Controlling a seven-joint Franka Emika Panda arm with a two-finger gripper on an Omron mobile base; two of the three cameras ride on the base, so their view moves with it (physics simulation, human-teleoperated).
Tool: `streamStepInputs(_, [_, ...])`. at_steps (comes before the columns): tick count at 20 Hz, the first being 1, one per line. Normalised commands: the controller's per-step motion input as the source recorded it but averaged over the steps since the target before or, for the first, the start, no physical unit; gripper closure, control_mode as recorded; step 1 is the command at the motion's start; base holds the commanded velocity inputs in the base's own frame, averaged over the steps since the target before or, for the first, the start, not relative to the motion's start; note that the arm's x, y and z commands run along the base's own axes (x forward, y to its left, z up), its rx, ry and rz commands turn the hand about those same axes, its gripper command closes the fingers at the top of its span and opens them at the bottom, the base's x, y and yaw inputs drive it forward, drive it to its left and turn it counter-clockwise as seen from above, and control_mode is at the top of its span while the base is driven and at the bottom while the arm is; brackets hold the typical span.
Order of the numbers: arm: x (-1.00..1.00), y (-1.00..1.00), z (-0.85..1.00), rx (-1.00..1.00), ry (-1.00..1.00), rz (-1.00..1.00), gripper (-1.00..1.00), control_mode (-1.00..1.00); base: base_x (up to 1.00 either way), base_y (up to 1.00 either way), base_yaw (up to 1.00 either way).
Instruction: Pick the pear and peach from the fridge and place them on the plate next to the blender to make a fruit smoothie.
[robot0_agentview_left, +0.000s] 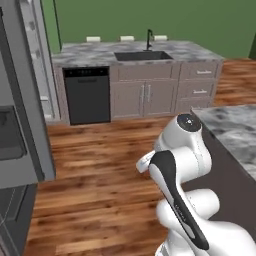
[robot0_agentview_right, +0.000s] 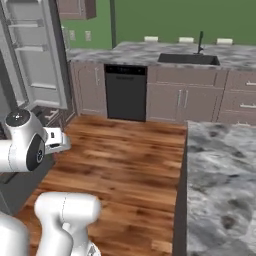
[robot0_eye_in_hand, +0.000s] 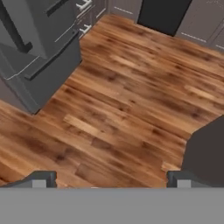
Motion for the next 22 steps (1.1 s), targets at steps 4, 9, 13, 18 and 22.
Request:
streamStepInputs(4, [0.00, 0.00, 0.00, 0.00, 0.00, 0.00, -1.00, 1.00, 1.00, -0.13, -0.09])
streamStepInputs(9, [0.00, 0.00, 0.00, 0.00, 0.00, 0.00, -1.00, 1.00, 1.00, 0.00, 0.00])
streamStepInputs(13, [0.00, 0.00, 0.00, 0.00, 0.00, 0.00, -1.00, 1.00, 1.00, 0.00, 0.00])
streamStepInputs(18, [0.00, 0.00, 0.00, 0.00, 0.00, 0.00, -1.00, 1.00, 1.00, -0.16, 0.18])
streamStepInputs(22, [0.00, 0.00, 0.00, 0.00, 0.00, 0.00, -1.00, 1.00, 0.80, -0.23, 0.75])
